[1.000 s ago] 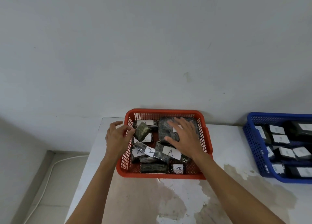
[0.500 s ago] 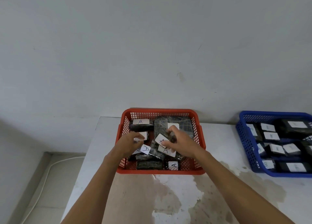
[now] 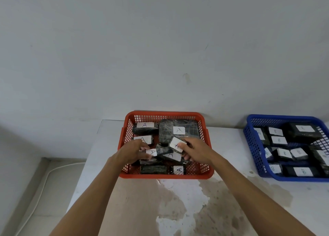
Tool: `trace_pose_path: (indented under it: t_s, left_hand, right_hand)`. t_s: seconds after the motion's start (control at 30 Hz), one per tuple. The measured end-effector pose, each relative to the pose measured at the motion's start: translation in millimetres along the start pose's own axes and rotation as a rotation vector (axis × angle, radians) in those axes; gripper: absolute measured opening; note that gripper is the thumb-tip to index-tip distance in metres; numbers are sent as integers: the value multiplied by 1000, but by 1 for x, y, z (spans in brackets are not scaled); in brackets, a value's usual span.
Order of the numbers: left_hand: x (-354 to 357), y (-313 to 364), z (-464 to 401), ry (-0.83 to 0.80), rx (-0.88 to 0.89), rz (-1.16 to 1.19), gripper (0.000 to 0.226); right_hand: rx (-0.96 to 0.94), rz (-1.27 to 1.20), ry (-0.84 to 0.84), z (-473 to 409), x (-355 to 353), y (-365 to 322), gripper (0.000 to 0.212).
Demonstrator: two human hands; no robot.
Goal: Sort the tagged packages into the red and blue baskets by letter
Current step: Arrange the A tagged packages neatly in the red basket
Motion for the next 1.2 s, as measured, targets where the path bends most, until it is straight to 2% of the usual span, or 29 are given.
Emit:
trace_pose_path:
  t_s: [0.1,0.23,0.33,0.47,0.53,0.67,0.9,1.07,1.2]
  left_hand:
    - [-11,1,6,-24,16,175,41]
    - [-26,-6,25,67,10,216,33]
    - [-32,-11,39,244,-3,136,43]
    - [-35,-10,58,558,73,-122,65]
    - [-33,-14,64,620,48,-207,67]
    - [-26,-15,64,630,59,-250,72]
    - [-22,-20,60,640,45,-178,63]
    - [-22,-25,58,629,53,-188,61]
    - [-24,-26,57,634,71,-212,57]
  right_hand:
    - [-33,75,62,9,-11,0,34]
    - [-53,73,101,18,-23,1,36]
    - [-33,187,109,23,-25,2,35]
    - [25,317,79,25,-24,4,28]
    - [54,407,46,25,-22,4,29]
    - [101,593,11,23,-20,-2,27]
    - [143,879,223,27,-21,-13,19]
    - [128,609,264,21,-16,-9,19]
    - [68,632,310,29,-22,-8,20]
Point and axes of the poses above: each hand's wrist, its own z-axis away from the middle knuckle, its own x-axis out of the palm, y = z × x, the point moved 6 cm from there along -z, towards the middle knuckle, and after that the axes turned 8 degrees about -z, right-handed, at the moved point
